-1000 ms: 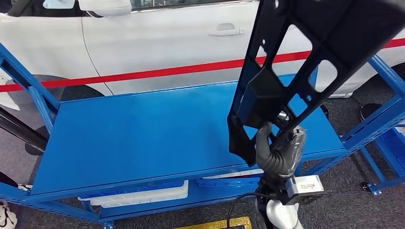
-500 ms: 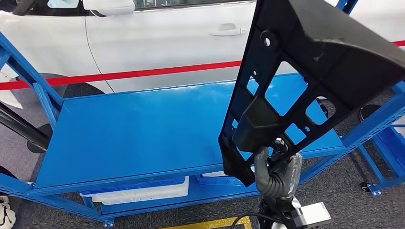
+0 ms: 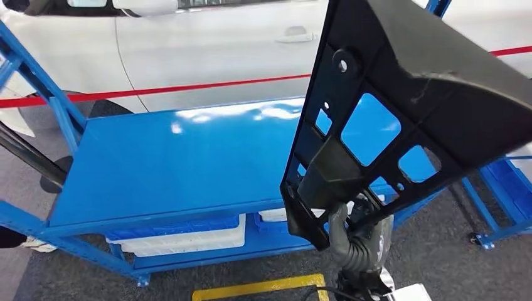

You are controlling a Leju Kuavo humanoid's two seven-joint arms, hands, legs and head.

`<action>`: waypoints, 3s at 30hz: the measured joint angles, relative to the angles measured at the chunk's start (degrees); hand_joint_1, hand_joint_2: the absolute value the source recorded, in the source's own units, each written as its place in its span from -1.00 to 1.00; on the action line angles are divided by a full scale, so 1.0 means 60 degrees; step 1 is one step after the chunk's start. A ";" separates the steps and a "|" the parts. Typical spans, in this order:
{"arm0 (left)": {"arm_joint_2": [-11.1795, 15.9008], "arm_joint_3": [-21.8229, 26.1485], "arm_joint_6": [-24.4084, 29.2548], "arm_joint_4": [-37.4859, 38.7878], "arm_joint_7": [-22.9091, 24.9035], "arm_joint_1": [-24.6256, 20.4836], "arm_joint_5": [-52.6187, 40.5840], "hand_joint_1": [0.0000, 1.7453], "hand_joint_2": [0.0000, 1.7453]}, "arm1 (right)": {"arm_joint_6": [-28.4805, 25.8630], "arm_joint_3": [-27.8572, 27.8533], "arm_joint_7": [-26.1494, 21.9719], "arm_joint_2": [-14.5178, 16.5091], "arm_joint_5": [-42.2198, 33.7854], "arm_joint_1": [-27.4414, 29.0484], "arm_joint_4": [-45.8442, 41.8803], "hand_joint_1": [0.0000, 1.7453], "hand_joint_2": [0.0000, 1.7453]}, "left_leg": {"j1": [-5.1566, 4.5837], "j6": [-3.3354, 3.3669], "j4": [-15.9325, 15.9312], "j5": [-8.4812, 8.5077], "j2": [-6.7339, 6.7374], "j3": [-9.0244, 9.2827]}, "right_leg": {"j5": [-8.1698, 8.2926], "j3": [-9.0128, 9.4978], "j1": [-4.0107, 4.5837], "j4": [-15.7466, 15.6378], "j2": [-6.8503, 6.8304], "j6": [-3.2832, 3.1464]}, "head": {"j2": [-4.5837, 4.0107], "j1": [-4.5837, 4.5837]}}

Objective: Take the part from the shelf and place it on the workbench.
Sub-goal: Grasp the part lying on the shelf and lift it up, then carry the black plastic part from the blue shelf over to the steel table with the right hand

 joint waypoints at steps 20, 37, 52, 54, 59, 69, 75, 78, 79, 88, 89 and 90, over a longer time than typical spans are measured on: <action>-0.0029 0.0304 0.0100 -0.0016 0.0359 0.0056 -0.0042 -1.00 1.00 | -0.0047 -0.0019 -0.0501 -0.0037 0.0436 0.1037 -0.0566 1.00 1.00 | 0.0098 -0.0213 0.0665 0.0956 0.0086 -0.1823 | -0.1164 0.1471 -0.0038 -0.0280 0.0002 -0.0187 | 0.0001 0.0082; -0.0118 0.0812 0.0053 -0.0110 0.0316 0.0066 -0.0044 -1.00 1.00 | 0.0204 -0.1561 -0.0849 0.0330 -0.0035 0.2893 -0.0765 1.00 1.00 | 0.0027 0.0327 -0.0358 0.0609 0.0149 -0.0243 | -0.1357 -0.0180 -0.0003 0.0995 0.0031 0.0230 | 0.0001 0.0023; -0.0172 0.1043 0.0032 -0.0127 0.0324 0.0116 -0.0056 -1.00 1.00 | 0.0379 -0.2234 -0.0874 0.0750 -0.0056 0.3336 -0.0929 1.00 1.00 | 0.0112 -0.0272 0.1236 0.0216 0.0127 -0.1853 | -0.1113 0.1426 -0.0069 -0.0308 -0.0015 -0.0217 | -0.0001 0.0028; -0.0172 0.1058 0.0014 -0.0127 0.0321 0.0114 -0.0067 -1.00 1.00 | 0.0469 -0.2312 -0.0878 0.0821 -0.0064 0.3391 -0.0950 1.00 1.00 | 0.0121 -0.0307 0.2387 -0.0550 0.0125 -0.2077 | -0.0912 0.1156 -0.0045 -0.0291 -0.0016 -0.0246 | -0.0001 0.0014; -0.0163 0.1066 -0.0049 -0.0142 0.0274 0.0054 -0.0120 -1.00 1.00 | 0.0659 -0.2426 -0.0879 0.0974 -0.0021 0.3402 -0.0972 1.00 1.00 | 0.0107 -0.0198 0.1431 0.0153 0.0115 -0.0667 | -0.0497 0.0494 -0.0021 -0.0110 -0.0017 -0.0154 | 0.0000 0.0012; -0.0123 0.1116 -0.0151 -0.0188 0.0231 -0.0035 -0.0197 -1.00 1.00 | 0.0738 -0.2593 -0.0868 0.1136 0.0109 0.3352 -0.1054 1.00 1.00 | 0.0041 0.0262 -0.0293 0.0620 0.0191 -0.0340 | -0.1998 -0.0186 -0.0059 0.1850 0.0009 0.0300 | -0.0001 0.0059; -0.0117 0.1169 -0.0166 -0.0189 0.0238 -0.0039 -0.0270 -1.00 1.00 | 0.0845 -0.2661 -0.0869 0.1181 0.0125 0.3366 -0.1052 1.00 1.00 | 0.0016 0.0122 0.0087 0.1047 0.0188 -0.1178 | -0.1324 0.1419 -0.0065 0.0651 0.0016 0.0264 | -0.0002 0.0065; -0.0115 0.1217 -0.0167 -0.0189 0.0238 -0.0038 -0.0285 -1.00 1.00 | 0.0852 -0.2673 -0.0869 0.1235 0.0131 0.3375 -0.1053 1.00 1.00 | -0.0012 -0.0035 0.0210 0.1216 0.0173 -0.1341 | -0.1562 0.1877 -0.0005 -0.0261 0.0030 0.0070 | 0.0000 0.0062; -0.0108 0.1239 -0.0167 -0.0189 0.0240 -0.0031 -0.0290 -1.00 1.00 | 0.0854 -0.2677 -0.0868 0.1253 0.0132 0.3382 -0.1053 1.00 1.00 | -0.0002 -0.0093 0.0225 0.1253 0.0165 -0.1379 | -0.1497 0.1804 -0.0015 -0.0268 0.0013 -0.0016 | 0.0000 0.0070; -0.0087 0.1332 -0.0167 -0.0189 0.0269 -0.0007 -0.0349 -1.00 1.00 | 0.1199 -0.2745 -0.0857 0.1406 -0.0047 0.3439 -0.1025 1.00 1.00 | 0.0056 -0.0242 0.2419 0.0154 0.0047 -0.1506 | -0.0674 0.0755 0.0013 -0.0244 0.0194 -0.0276 | -0.0001 0.0017; -0.0072 0.1342 -0.0163 -0.0191 0.0275 -0.0007 -0.0367 -1.00 1.00 | 0.1241 -0.2757 -0.0857 0.1417 -0.0082 0.3441 -0.1024 1.00 1.00 | 0.0048 -0.0165 0.1800 0.0369 -0.0108 -0.1049 | -0.0596 0.0668 0.0015 -0.0228 0.0266 -0.0256 | -0.0001 0.0018; -0.0054 0.1353 -0.0159 -0.0194 0.0280 -0.0001 -0.0380 -1.00 1.00 | 0.1269 -0.2768 -0.0857 0.1432 -0.0095 0.3442 -0.1024 1.00 1.00 | 0.0044 -0.0083 0.1053 0.0416 -0.0284 -0.0542 | -0.0523 0.0601 0.0028 -0.0213 0.0347 -0.0226 | -0.0002 0.0020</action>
